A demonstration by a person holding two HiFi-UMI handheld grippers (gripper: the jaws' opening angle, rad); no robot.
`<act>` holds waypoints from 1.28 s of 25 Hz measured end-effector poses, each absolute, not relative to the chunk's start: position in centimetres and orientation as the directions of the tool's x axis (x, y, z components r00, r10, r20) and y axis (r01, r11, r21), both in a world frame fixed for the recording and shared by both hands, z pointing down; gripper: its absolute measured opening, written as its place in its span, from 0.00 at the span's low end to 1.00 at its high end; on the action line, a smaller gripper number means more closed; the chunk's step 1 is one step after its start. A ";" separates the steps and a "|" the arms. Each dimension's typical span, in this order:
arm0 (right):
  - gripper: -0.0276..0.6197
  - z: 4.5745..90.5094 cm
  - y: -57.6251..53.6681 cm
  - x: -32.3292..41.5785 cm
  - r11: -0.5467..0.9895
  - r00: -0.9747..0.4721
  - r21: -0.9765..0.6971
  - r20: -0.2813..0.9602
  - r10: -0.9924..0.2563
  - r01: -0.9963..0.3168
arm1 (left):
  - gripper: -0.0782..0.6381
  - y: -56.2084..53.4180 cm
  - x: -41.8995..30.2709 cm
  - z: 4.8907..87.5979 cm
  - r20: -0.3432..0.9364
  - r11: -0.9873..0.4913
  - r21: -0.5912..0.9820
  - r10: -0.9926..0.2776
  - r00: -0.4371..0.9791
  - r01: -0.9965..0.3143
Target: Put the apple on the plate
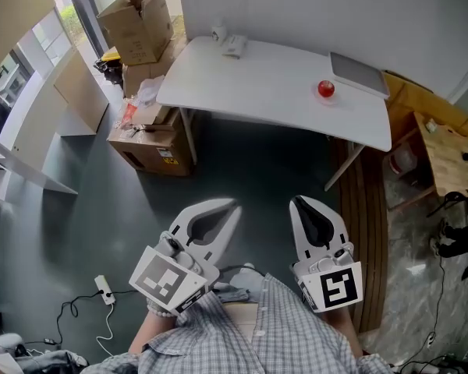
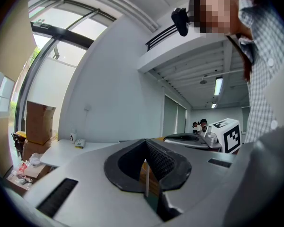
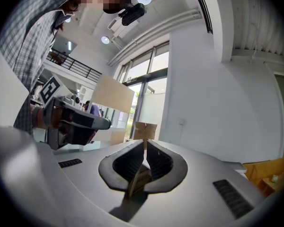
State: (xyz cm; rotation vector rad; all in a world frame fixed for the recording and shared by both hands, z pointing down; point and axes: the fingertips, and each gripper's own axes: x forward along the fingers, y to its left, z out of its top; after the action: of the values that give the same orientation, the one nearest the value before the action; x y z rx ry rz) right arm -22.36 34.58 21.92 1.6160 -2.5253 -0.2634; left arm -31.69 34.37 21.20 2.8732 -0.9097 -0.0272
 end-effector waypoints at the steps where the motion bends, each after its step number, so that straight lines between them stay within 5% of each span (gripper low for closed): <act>1: 0.09 21.9 34.1 -22.0 0.412 -0.419 0.215 0.013 -0.908 -0.885 | 0.12 34.1 -31.2 21.2 0.023 -0.810 0.122 -0.575 0.818 -0.573; 32: 0.09 24.8 29.4 -13.9 0.327 -0.325 0.038 0.032 -0.945 -0.944 | 0.12 30.2 -25.7 22.9 0.079 -0.812 0.112 -0.568 0.819 -0.573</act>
State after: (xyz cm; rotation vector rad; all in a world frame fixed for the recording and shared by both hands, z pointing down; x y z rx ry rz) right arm -13.91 29.39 24.77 1.7956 -2.5191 -0.0192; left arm -25.72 30.24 22.93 2.8711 -0.9049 0.0632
